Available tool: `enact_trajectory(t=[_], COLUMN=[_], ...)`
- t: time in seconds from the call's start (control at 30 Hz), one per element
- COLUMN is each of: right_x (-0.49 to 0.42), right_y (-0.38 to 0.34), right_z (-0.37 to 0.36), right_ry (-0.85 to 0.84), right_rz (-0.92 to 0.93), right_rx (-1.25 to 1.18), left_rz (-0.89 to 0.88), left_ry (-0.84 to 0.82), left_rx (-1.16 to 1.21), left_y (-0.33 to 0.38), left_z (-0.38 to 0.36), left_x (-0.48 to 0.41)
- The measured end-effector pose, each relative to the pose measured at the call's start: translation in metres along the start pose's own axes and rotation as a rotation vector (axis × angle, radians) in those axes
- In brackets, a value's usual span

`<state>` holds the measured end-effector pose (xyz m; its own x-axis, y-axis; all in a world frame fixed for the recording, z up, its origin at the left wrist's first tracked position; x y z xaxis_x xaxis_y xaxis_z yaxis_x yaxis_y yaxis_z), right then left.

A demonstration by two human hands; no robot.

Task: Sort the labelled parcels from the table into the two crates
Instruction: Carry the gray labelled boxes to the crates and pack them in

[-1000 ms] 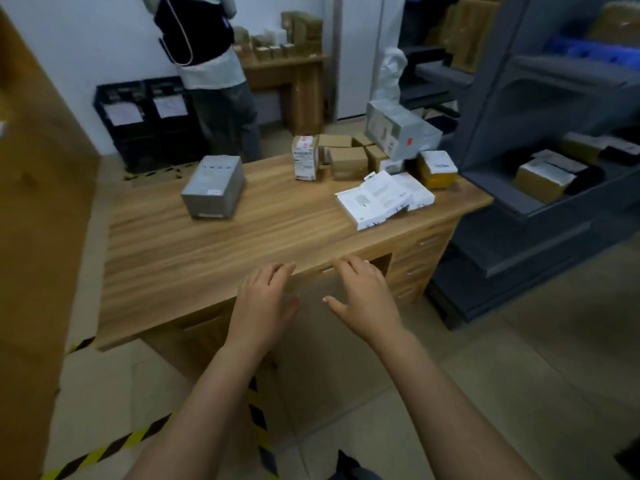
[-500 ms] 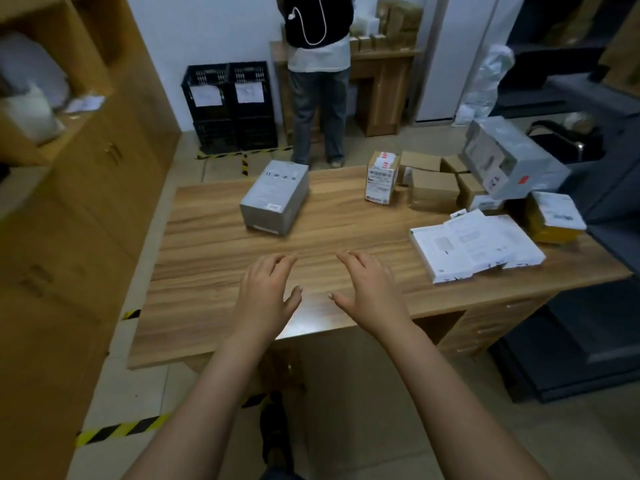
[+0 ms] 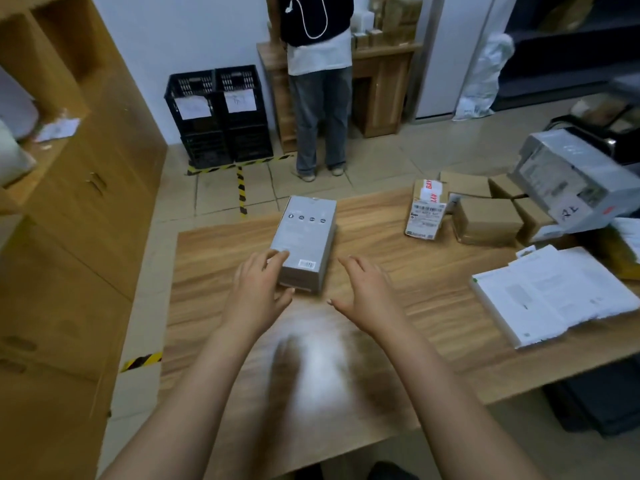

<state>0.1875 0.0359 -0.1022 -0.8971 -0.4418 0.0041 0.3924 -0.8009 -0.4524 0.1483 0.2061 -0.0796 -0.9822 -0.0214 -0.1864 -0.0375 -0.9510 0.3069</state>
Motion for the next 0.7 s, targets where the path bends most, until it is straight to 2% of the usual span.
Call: enact_trajectory(t=[0.37, 0.47, 0.57, 0.7], right_x=[-0.102, -0.116, -0.124, -0.123], right_y=[0.036, 0.047, 0.052, 0.057], right_z=[-0.085, -0.105, -0.118, -0.127], right_ry=[-0.195, -0.225, -0.225, -0.279], right_rz=[-0.125, -0.162, -0.140, -0.087], right_rx=[-0.165, -0.269, -0.337, -0.415], left_rz=[0.197, 0.215, 0.227, 0.251], left_ry=[-0.356, -0.433, -0.421, -0.252], left_rx=[0.038, 0.125, 0.228, 0.293], left_y=[-0.094, -0.107, -0.109, -0.101], left_z=[-0.090, -0.113, -0.125, -0.115], left_x=[-0.077, -0.086, -0.086, -0.070])
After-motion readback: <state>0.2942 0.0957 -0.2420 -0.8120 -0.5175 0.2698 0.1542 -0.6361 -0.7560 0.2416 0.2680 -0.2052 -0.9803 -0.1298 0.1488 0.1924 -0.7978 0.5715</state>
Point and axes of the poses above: each hand's wrist, its own x-axis away from the middle knuckle, its own z-axis out of the back of the hand, y = z × x, the point moved 10 cm from there along -x, towards the middle knuckle, and after that the axes turned 6 degrees about -y, right-handed, at the moved point
